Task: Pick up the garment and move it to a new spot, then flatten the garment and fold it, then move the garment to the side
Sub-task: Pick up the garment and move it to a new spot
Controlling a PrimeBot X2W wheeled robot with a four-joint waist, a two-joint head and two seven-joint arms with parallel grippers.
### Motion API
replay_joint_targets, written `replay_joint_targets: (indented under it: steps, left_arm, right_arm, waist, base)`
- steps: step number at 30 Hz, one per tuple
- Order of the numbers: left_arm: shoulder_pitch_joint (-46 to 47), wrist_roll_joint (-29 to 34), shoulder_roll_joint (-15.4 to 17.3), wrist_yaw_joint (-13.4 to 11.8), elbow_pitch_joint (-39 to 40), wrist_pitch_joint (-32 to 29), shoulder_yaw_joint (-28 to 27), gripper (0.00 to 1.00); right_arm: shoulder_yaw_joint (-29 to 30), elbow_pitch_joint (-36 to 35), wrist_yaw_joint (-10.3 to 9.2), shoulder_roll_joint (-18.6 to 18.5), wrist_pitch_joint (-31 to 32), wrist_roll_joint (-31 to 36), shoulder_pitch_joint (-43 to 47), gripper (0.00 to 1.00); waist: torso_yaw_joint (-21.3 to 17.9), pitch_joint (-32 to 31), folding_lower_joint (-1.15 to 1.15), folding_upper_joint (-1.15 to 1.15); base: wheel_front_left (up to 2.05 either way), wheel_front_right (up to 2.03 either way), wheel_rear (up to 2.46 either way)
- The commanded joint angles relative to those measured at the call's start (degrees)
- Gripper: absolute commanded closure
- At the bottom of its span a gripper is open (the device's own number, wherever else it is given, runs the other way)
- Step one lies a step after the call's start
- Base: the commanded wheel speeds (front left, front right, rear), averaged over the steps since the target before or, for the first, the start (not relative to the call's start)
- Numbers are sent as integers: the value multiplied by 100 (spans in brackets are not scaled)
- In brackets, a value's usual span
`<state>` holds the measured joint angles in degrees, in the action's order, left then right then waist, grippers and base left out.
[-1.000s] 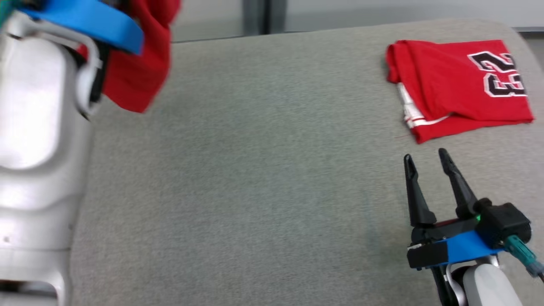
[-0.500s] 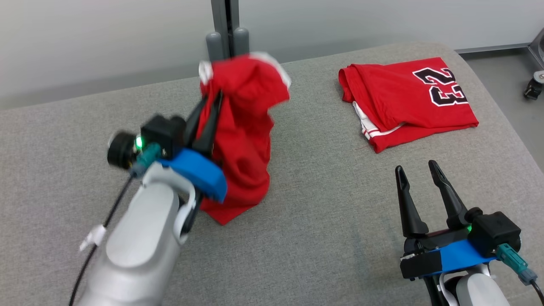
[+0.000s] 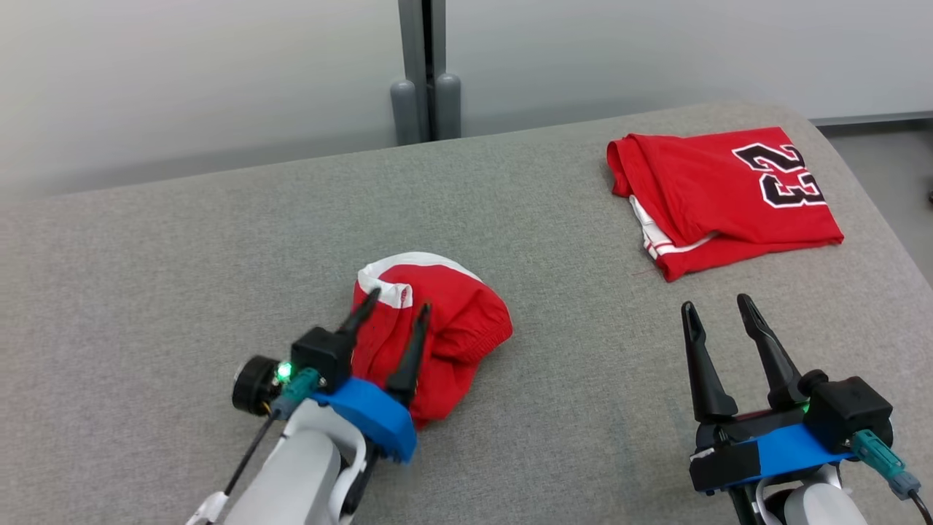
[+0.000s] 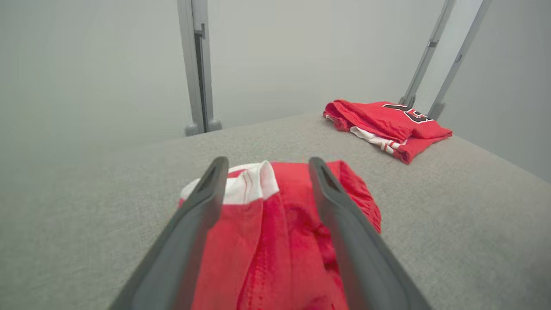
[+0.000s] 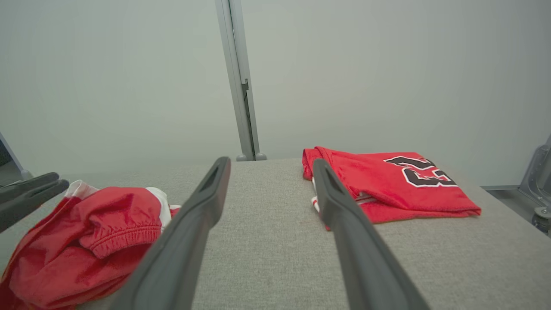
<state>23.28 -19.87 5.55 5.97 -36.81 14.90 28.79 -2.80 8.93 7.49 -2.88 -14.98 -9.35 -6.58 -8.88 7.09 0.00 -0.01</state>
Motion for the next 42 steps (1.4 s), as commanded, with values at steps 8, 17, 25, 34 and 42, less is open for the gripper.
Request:
replay_joint_targets:
  steps: [8, 17, 25, 34, 42]
  left_arm:
    - [-463, 303, 352, -465, 1385, 33, -895, 0]
    - [-1309, 632, 703, -702, 2140, 33, -1751, 0]
    - [-1976, 743, 791, -574, 2090, 34, -2014, 0]
    - [-2344, 793, 689, -528, 2271, 34, -2304, 0]
    - [-2430, 866, 591, -461, 2350, 34, -2439, 0]
  right_arm:
    - [188, 35, 1, -4, -28, -17, 191, 0]
    - [353, 63, 1, -4, -28, 31, 372, 0]
    - [379, 123, 1, -4, -27, 63, 558, 0]
    - [507, 158, 1, -6, -28, 156, 780, 0]
    - [562, 136, 1, -5, -28, 208, 915, 0]
  waist:
    - [268, -181, 0, 1]
    - [638, -434, 0, 1]
    - [883, -647, 0, 1]
    - [971, -762, 0, 1]
    - [969, -814, 0, 1]
  base:
    - [0, 0, 0]
    - [0, 0, 0]
    - [0, 0, 0]
    - [0, 0, 0]
    - [0, 0, 0]
